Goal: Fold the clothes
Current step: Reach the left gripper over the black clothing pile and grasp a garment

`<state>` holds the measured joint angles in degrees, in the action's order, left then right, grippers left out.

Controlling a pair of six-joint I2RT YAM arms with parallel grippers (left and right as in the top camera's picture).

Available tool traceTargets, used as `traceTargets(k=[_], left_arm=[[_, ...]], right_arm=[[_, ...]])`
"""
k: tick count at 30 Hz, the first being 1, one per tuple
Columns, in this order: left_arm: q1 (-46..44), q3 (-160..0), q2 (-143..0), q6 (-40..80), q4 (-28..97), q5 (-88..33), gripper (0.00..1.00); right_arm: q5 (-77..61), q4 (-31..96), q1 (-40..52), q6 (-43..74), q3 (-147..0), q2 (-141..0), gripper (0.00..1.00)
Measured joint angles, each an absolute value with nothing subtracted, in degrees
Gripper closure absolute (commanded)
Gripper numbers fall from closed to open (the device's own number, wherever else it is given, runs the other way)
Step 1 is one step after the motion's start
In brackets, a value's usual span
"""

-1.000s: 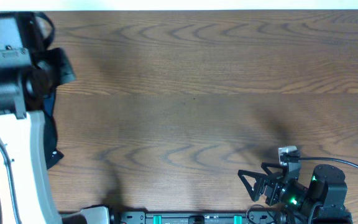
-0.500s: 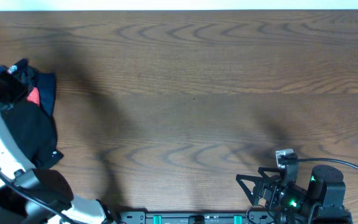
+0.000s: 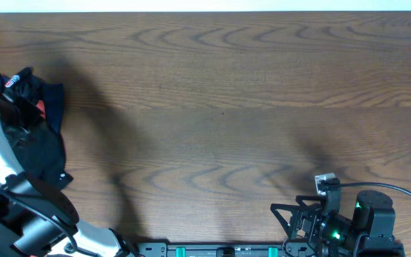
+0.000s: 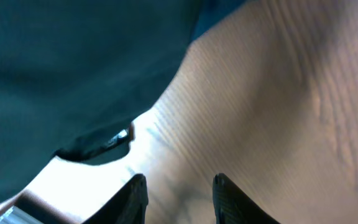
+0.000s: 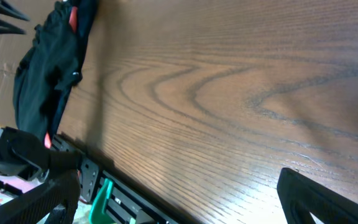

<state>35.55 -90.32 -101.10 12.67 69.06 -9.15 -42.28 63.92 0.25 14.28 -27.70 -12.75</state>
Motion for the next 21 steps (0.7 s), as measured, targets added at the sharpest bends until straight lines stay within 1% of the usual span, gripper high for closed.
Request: traceTargets(k=[4,8,16,19,21], left_arm=[[35.57,-84.03,-101.58,10.04,64.49,-10.98,0.63],[36.67,-82.56,-101.65,9.19,63.29,-10.50,0.63],[45.15,-82.56,-101.65,10.72,62.63,-9.54,0.62],[48.36,-82.56,-101.65,10.90,62.33,-10.57,0.51],[49.28,-82.56,-101.65,10.92,61.67,-11.03,0.46]], right_arm=[[-42.46,64.99,0.25,13.54,-27.70,-12.75,0.01],[-42.48,66.76,0.25,13.15,-27.70,-12.75,0.01],[-42.48,67.57,0.25,12.95,-27.70,-12.75,0.01],[-42.48,67.61,0.25,12.95,-27.70,-12.75,0.01],[-42.50,67.66,0.25,12.95,-27.70,-12.75,0.01]])
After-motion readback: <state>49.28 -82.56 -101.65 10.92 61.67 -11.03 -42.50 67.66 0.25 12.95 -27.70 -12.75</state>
